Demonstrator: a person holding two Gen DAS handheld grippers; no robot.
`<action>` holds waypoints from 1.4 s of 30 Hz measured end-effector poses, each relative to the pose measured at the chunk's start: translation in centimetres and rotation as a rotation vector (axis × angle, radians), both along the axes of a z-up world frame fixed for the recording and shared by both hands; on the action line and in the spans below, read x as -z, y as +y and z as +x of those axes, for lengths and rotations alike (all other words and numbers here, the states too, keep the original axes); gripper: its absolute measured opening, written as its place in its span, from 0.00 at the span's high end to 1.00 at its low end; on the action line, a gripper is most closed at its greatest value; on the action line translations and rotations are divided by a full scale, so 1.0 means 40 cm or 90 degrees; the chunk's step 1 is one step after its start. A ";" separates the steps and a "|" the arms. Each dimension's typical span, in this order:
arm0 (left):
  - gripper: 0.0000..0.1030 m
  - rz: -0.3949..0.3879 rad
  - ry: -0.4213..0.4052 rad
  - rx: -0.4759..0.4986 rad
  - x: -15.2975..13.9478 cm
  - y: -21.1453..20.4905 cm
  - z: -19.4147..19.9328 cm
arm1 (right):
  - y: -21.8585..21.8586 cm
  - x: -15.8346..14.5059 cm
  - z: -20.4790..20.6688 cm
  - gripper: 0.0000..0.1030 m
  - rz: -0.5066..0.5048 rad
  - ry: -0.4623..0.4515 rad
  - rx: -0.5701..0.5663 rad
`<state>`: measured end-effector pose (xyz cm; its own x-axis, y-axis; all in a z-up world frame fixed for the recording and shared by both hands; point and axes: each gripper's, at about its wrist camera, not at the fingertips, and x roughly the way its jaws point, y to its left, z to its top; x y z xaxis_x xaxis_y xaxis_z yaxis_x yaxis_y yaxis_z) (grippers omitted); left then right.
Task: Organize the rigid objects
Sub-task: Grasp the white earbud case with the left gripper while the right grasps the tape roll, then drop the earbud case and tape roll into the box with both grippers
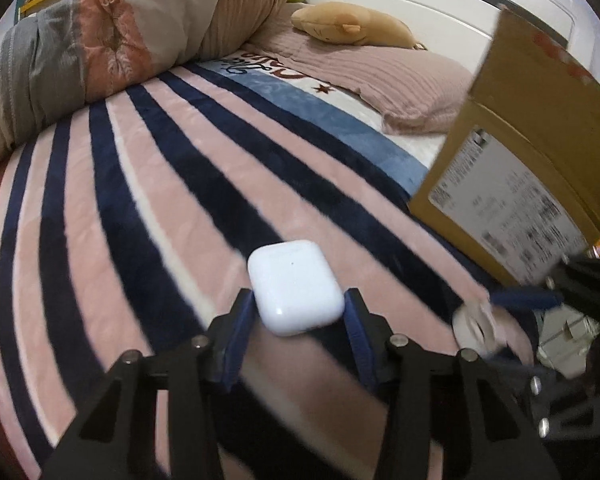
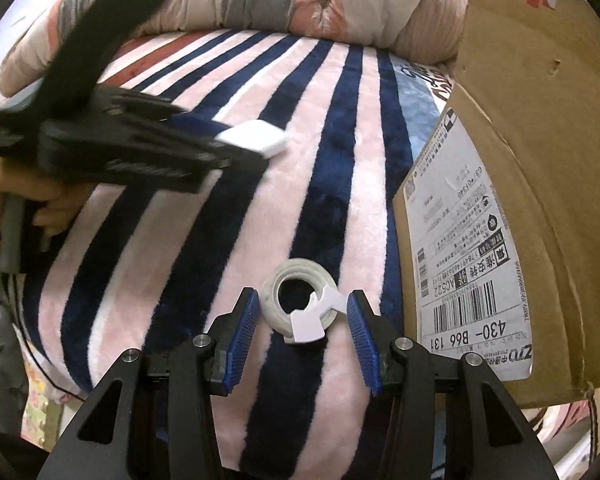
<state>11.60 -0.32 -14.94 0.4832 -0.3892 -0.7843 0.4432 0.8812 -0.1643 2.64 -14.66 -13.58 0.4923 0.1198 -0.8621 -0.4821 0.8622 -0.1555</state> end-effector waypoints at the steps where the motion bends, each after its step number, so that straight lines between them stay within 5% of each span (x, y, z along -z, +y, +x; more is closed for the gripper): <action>1: 0.59 -0.002 0.001 0.003 -0.001 0.005 -0.010 | -0.001 0.001 0.011 0.59 -0.001 0.001 0.000; 13: 0.60 -0.015 0.002 -0.030 0.019 -0.008 0.013 | -0.016 0.022 0.024 0.59 0.029 0.053 0.018; 25: 0.61 -0.022 -0.013 -0.041 -0.013 0.014 -0.023 | 0.019 0.016 0.055 0.65 0.018 0.002 -0.017; 31: 0.61 -0.026 -0.046 -0.062 -0.108 0.051 -0.097 | 0.041 -0.048 0.012 0.65 0.048 -0.033 -0.059; 42: 0.61 -0.021 -0.156 -0.059 -0.417 0.015 -0.274 | 0.022 -0.289 -0.096 0.65 0.137 -0.152 -0.153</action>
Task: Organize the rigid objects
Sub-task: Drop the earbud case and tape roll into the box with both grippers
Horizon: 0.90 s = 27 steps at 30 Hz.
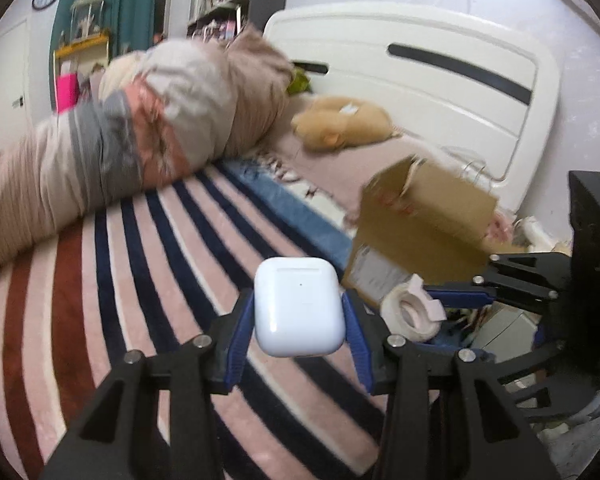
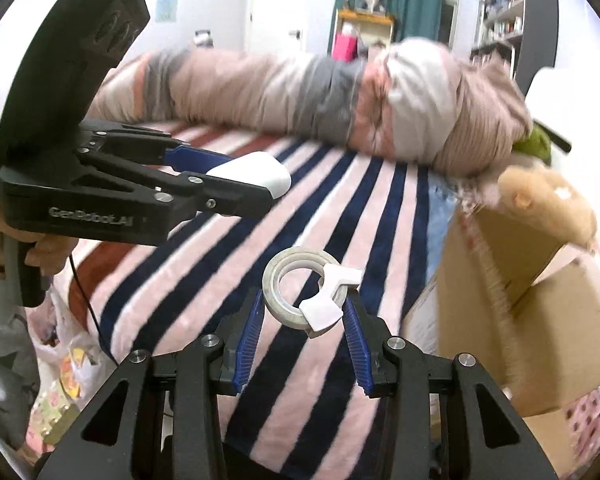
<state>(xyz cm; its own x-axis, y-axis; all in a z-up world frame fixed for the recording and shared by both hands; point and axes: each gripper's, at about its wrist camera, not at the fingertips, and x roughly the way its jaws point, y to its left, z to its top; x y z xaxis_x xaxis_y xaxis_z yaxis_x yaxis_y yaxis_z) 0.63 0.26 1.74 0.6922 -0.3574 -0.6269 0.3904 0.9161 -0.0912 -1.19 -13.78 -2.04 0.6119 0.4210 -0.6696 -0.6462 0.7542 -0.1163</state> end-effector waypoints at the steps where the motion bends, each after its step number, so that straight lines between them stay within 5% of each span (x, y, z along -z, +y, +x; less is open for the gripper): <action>1: 0.61 0.000 -0.008 0.005 -0.027 -0.018 -0.008 | -0.011 -0.019 -0.005 0.65 0.003 -0.011 0.001; 11: 0.61 0.018 -0.025 0.092 -0.134 -0.284 0.032 | -0.245 -0.139 0.005 0.65 0.033 -0.061 0.065; 19: 0.60 0.056 0.025 0.125 -0.081 -0.474 0.147 | -0.420 -0.075 0.101 0.64 0.009 -0.012 0.143; 27: 0.60 0.091 0.058 0.114 -0.033 -0.513 0.233 | -0.464 -0.030 0.155 0.55 0.007 0.004 0.148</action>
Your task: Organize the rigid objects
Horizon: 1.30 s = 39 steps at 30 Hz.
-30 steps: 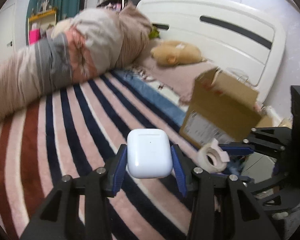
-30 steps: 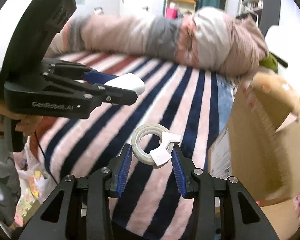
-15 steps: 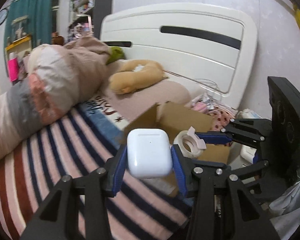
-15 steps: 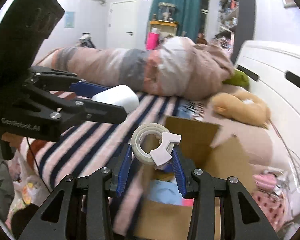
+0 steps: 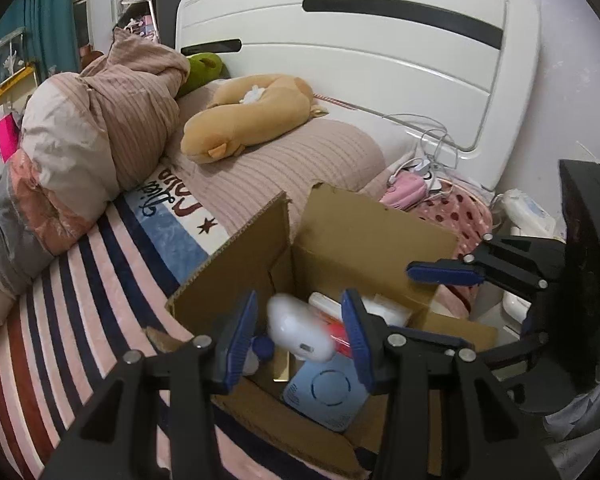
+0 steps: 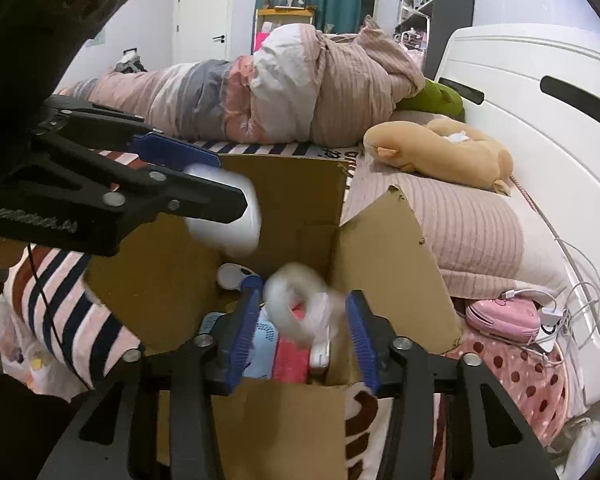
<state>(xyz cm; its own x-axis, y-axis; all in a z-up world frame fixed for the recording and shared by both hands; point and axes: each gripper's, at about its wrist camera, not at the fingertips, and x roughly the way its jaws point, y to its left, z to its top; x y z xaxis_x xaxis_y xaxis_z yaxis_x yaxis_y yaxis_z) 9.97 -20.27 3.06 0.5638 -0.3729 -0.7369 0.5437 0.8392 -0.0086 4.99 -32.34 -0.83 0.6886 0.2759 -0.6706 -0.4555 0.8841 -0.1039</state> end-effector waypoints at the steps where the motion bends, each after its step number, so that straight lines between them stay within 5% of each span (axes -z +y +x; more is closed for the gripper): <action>1: 0.60 0.002 0.001 -0.001 0.003 -0.001 0.007 | -0.005 0.001 0.001 0.55 0.003 -0.002 -0.001; 11: 0.60 0.014 0.001 -0.016 0.015 0.007 0.026 | -0.010 0.008 0.016 0.55 0.019 0.008 -0.016; 18: 0.36 -0.016 -0.034 -0.056 -0.023 0.056 -0.026 | 0.001 -0.007 0.015 0.41 0.046 0.015 -0.055; 27: 0.13 -0.052 -0.136 -0.228 -0.088 0.171 -0.157 | 0.035 -0.090 -0.024 0.04 0.097 -0.050 -0.165; 33: 0.10 -0.051 -0.197 -0.364 -0.083 0.243 -0.234 | 0.045 -0.117 -0.048 0.00 0.131 -0.100 -0.203; 39: 0.10 -0.066 -0.204 -0.411 -0.063 0.290 -0.265 | 0.043 -0.122 -0.050 0.00 0.152 -0.118 -0.205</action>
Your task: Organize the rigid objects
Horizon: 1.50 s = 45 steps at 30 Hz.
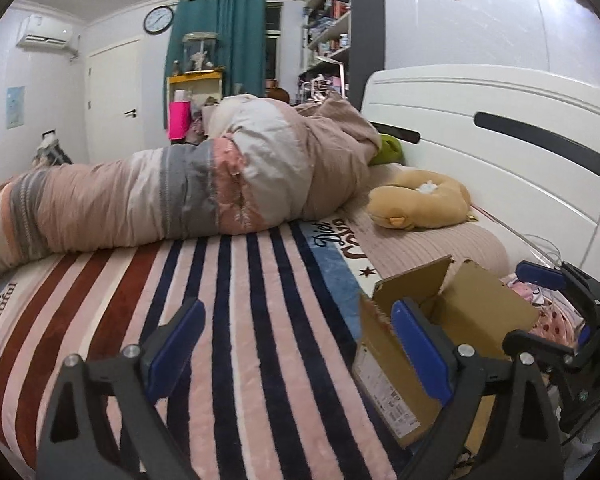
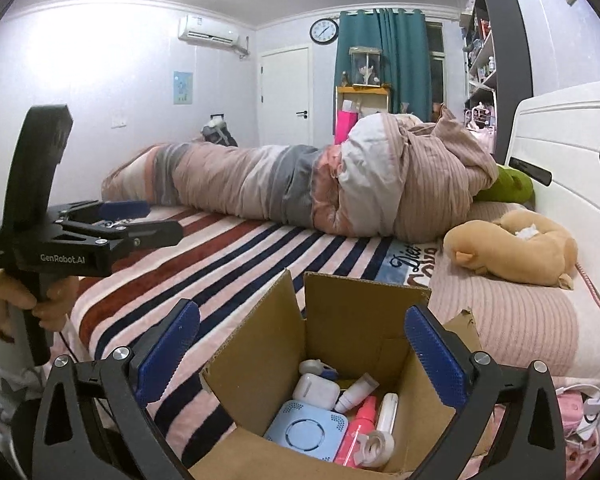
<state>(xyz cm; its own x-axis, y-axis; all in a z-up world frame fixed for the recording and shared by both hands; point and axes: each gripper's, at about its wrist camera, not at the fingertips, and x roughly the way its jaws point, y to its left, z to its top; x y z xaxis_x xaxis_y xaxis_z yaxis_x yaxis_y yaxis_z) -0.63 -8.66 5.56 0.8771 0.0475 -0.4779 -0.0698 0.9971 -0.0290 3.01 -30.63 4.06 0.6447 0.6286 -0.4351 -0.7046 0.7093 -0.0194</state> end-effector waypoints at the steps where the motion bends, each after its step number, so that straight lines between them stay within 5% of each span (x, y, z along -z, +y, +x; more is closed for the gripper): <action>1: 0.10 0.000 -0.002 -0.004 0.002 0.004 -0.002 | 0.002 0.000 -0.001 0.00 0.001 0.000 0.003; 45: 0.10 0.010 -0.007 -0.048 0.017 0.028 -0.015 | -0.004 -0.006 0.004 0.00 0.017 0.008 0.017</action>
